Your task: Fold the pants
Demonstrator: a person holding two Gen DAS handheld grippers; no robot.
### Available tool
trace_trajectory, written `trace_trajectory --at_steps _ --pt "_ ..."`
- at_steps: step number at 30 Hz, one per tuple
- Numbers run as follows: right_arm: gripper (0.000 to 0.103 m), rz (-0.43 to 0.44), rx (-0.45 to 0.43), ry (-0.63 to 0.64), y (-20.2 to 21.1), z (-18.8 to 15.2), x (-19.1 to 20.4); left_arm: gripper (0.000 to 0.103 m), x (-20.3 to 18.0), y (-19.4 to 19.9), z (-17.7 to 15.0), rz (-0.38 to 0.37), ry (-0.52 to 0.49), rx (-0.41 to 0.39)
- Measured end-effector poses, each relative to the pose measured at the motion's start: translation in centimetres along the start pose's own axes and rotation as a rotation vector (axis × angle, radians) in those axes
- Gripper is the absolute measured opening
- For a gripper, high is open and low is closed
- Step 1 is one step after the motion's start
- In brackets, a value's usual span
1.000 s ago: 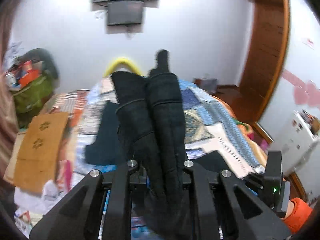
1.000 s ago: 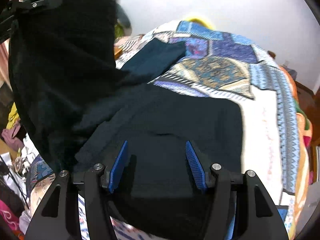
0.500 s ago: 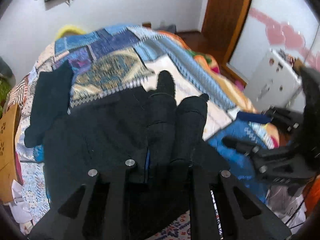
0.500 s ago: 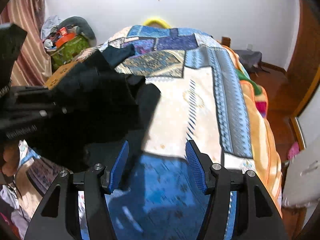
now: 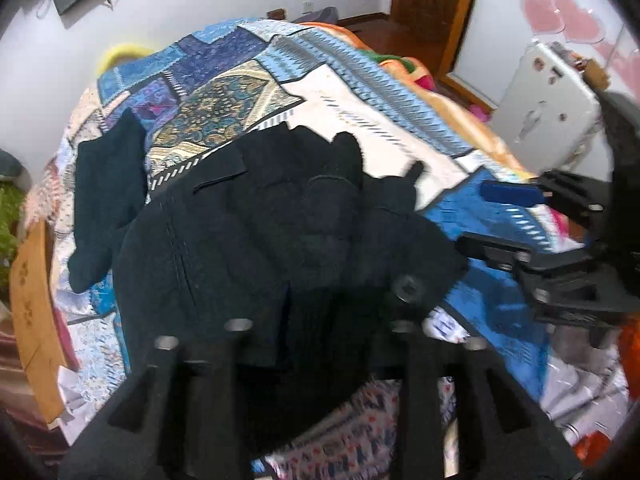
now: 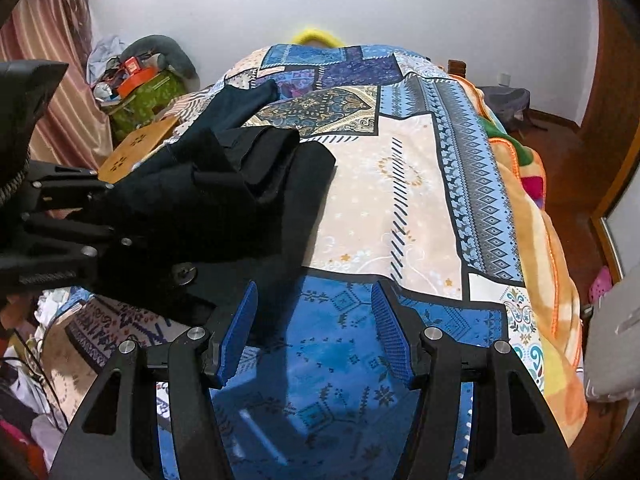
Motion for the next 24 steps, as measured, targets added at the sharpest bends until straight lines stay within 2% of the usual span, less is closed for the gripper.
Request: trace_trajectory --at_steps 1,2,4,7,11,14,16,21,24 --pt "0.055 0.001 0.001 0.000 0.0 0.0 0.1 0.081 -0.3 0.9 0.0 -0.023 -0.004 -0.026" --pt "0.055 0.003 0.001 -0.001 0.1 -0.1 0.2 0.094 -0.5 2.2 0.2 -0.029 -0.014 -0.085" --pt "0.055 0.009 0.005 -0.001 0.0 -0.2 0.3 0.096 -0.3 4.6 0.5 0.009 -0.038 -0.163" --pt "0.057 0.022 0.011 0.005 0.0 -0.4 1.0 0.096 1.5 6.5 1.2 0.077 -0.026 -0.200" --pt "0.058 0.045 0.026 0.012 -0.4 -0.7 2.0 0.097 7.8 6.8 2.3 0.207 0.049 -0.215" --pt "0.058 0.068 0.049 0.019 -0.9 -0.9 3.0 0.097 13.5 5.3 3.2 0.340 0.081 -0.183" --pt "0.058 0.078 0.062 0.032 -1.4 -0.9 3.5 0.097 17.2 3.5 3.7 0.376 0.105 -0.140" --pt "0.058 0.100 0.073 0.049 -2.5 -0.8 3.9 0.097 22.7 -1.2 4.2 0.426 0.129 -0.028" --pt "0.058 0.115 0.078 0.042 -3.3 -0.4 3.5 0.097 24.1 -4.2 3.7 0.372 0.140 0.046"
Point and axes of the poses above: each gripper's, at about its wrist camera, not at the fingertips, and y roughly against the way its jaws point, x to its left, z to its top, the point moved 8 cm from there along -y, roughly the way its jaws point, and after that the axes turned 12 degrees about -z, right-handed, at the moved point
